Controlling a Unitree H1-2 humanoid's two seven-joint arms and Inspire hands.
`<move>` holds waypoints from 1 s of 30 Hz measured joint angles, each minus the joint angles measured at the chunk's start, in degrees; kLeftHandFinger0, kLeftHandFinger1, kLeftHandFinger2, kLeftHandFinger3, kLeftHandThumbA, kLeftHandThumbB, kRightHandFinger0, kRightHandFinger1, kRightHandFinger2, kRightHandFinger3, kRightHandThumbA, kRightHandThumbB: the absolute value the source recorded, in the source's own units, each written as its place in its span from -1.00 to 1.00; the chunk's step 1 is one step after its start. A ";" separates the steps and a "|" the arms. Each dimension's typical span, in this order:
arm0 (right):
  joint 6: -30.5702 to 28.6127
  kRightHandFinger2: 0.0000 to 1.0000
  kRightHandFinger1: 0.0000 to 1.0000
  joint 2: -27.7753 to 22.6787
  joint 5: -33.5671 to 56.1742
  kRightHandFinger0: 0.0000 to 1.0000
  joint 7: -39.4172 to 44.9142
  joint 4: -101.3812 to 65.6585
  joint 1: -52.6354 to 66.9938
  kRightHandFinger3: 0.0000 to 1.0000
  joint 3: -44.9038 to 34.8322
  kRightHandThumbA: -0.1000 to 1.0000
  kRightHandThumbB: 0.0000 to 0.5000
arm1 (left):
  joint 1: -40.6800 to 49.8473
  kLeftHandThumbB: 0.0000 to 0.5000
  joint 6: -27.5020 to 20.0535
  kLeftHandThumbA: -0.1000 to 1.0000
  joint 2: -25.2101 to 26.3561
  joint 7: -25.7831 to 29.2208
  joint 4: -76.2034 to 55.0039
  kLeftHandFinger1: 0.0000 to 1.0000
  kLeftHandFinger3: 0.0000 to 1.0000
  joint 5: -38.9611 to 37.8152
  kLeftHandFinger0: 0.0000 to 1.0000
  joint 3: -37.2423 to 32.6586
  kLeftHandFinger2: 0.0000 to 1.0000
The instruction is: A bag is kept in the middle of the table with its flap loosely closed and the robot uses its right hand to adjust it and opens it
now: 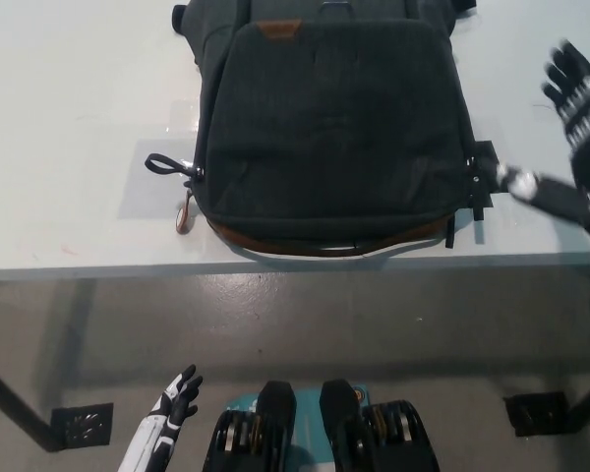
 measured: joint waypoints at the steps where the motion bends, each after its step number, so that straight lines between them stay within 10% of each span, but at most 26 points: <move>1: 0.84 1.00 1.00 0.00 0.46 1.00 0.33 2.80 -2.67 1.00 0.00 1.00 0.19 | 0.01 -0.59 0.00 1.00 0.01 0.01 0.04 1.00 1.00 0.02 1.00 0.03 1.00; 9: 6.10 1.00 1.00 1.20 8.10 1.00 4.41 12.61 -11.33 1.00 -2.17 1.00 0.68 | 0.00 -0.60 -0.02 1.00 0.10 -0.06 0.27 1.00 1.00 0.09 1.00 0.02 1.00; 30: 10.32 1.00 1.00 2.74 15.33 1.00 13.89 35.54 -20.87 1.00 -1.21 1.00 0.57 | 0.05 -0.67 0.00 1.00 0.97 -1.69 -0.16 1.00 1.00 -0.54 1.00 0.00 1.00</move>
